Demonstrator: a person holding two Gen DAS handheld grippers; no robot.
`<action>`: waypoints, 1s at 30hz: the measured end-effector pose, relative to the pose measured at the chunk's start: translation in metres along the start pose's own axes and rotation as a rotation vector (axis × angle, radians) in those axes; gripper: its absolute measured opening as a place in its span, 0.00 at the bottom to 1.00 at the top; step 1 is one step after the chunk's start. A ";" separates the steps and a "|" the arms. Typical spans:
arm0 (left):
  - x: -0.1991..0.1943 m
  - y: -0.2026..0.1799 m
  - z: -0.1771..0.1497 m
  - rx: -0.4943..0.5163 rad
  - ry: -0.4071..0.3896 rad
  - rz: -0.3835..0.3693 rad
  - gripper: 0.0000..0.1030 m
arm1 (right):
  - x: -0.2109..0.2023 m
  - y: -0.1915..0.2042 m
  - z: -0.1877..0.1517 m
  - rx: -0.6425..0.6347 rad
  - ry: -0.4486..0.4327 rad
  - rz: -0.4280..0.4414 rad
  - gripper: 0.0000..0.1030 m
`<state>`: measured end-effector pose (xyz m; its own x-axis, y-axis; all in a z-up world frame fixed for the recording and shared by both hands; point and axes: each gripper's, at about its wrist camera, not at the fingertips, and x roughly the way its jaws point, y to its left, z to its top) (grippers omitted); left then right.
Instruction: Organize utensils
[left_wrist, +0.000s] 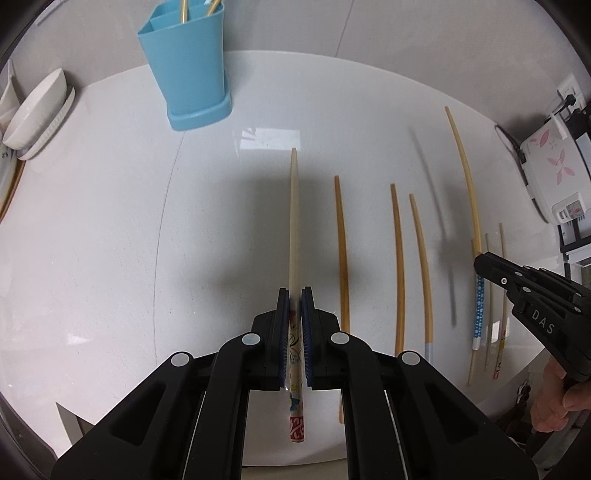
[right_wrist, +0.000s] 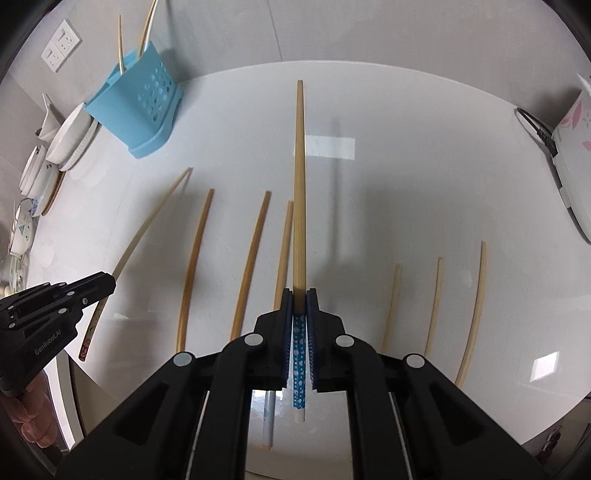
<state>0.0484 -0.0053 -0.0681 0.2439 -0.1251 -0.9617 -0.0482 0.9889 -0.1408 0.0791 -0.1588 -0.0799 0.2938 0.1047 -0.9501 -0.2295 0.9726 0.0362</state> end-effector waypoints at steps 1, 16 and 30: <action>-0.004 0.001 0.000 0.001 -0.006 -0.004 0.06 | 0.003 -0.001 0.003 -0.001 -0.008 0.000 0.06; -0.067 0.036 -0.007 -0.020 -0.139 -0.032 0.06 | -0.028 0.027 0.037 -0.043 -0.108 0.042 0.06; -0.149 0.048 -0.009 -0.055 -0.317 -0.038 0.06 | -0.063 0.062 0.074 -0.109 -0.221 0.080 0.06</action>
<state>0.0012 0.0601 0.0661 0.5352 -0.1217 -0.8359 -0.0833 0.9771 -0.1956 0.1146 -0.0902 0.0052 0.4630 0.2353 -0.8545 -0.3558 0.9324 0.0639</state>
